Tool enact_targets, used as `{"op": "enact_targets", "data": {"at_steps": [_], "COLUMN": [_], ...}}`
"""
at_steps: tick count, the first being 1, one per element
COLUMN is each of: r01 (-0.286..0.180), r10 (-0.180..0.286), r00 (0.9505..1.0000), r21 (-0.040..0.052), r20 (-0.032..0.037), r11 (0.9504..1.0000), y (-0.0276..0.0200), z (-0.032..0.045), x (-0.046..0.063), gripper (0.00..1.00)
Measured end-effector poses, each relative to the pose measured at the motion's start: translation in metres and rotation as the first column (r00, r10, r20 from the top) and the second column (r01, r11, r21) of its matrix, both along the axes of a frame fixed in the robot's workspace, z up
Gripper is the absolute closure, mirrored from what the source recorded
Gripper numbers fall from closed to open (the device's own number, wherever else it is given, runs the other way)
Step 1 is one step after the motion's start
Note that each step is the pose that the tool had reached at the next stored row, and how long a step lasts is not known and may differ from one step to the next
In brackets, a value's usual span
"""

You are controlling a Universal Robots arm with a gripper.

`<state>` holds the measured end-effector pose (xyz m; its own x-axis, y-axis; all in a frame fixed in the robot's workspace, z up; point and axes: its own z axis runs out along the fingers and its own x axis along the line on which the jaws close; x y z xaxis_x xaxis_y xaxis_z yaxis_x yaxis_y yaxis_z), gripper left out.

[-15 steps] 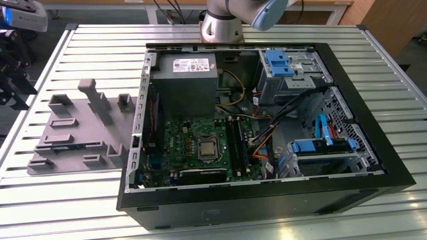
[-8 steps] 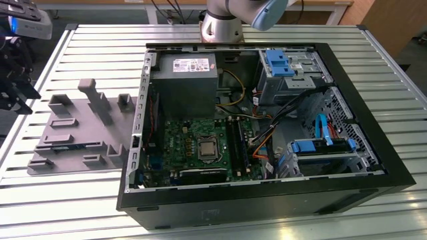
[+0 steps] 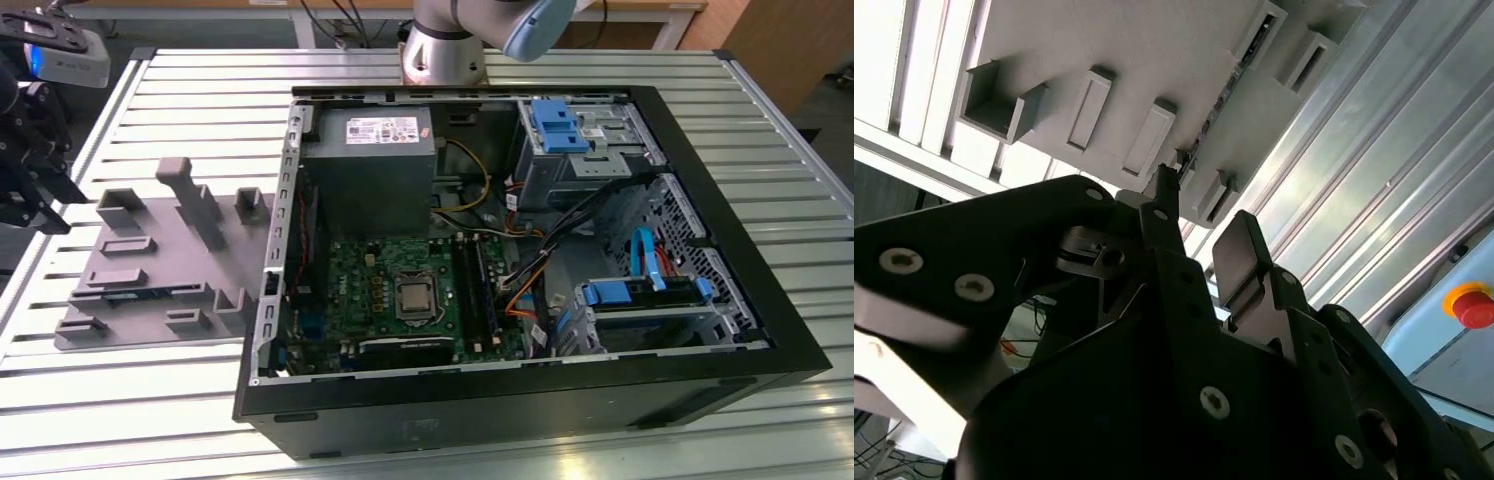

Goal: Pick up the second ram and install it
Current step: 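Pick up the second ram and move it above second insertion slot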

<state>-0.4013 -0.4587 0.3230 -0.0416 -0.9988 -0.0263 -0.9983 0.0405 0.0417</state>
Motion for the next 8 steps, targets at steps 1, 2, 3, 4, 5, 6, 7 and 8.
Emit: {"op": "enact_targets", "data": {"at_steps": [1,2,3,4,5,6,7,8], "r01": [0.000,0.000,0.000,0.000,0.000,0.000,0.000,0.000], "r10": [0.000,0.000,0.000,0.000,0.000,0.000,0.000,0.000], "r00": [1.0000,1.0000,1.0000,1.0000,1.0000,1.0000,1.0000,1.0000], "r21": [0.0000,-0.0001,0.0000,0.0000,0.0000,0.0000,0.0001,0.0000], "r20": [0.0000,0.0000,0.0000,0.0001,0.0002,0.0002,0.0003,0.0003], "r11": [1.0000,1.0000,1.0000,1.0000,1.0000,1.0000,1.0000,1.0000], "y": [0.0000,0.0000,0.0000,0.0000,0.0000,0.0000,-0.0001,0.0000], "z": [-0.0001,-0.0003,-0.0006,-0.0010,-0.0014,-0.0019,-0.0026,-0.0031], "x": [0.0000,0.0000,0.0000,0.0000,0.0000,0.0000,-0.0001,-0.0001], "gripper": [0.58,0.58,0.58,0.58,0.58,0.58,0.58,0.58]}}
